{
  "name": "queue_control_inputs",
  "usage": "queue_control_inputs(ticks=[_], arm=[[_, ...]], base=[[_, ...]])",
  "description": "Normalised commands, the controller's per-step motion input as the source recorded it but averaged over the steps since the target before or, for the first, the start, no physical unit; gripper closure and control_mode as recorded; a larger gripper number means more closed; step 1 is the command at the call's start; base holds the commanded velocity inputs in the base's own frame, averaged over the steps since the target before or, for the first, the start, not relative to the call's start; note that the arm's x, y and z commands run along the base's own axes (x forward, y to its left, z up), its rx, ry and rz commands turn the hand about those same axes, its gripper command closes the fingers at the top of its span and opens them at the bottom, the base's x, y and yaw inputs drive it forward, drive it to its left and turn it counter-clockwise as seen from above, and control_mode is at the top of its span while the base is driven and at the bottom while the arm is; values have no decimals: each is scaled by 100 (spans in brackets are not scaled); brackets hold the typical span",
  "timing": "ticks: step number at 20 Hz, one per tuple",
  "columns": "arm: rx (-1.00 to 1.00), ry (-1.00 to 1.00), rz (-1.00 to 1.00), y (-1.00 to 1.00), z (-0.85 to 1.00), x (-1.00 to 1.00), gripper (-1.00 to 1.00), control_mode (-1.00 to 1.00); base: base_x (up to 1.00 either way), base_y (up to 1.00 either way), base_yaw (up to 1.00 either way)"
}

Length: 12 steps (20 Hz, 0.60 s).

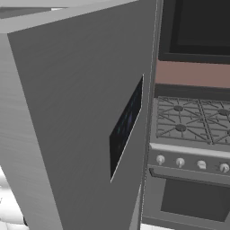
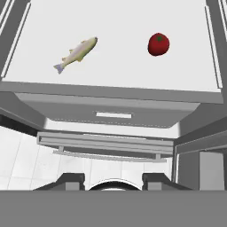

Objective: Place one tomato and one fish in each tupperware on the nearby counter, to pack two identical lunches.

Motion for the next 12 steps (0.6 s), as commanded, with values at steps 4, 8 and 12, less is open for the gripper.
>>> queue_control_inputs(ticks=[4, 8, 12], arm=[[0, 0, 0, 0, 0, -3, -100, -100], [1, 0, -7, -11, 0, 0, -100, -100], [0, -15, -11, -23, 0, 0, -100, -100]], base=[[0, 0, 0], [0, 0, 0], [0, 0, 0]])
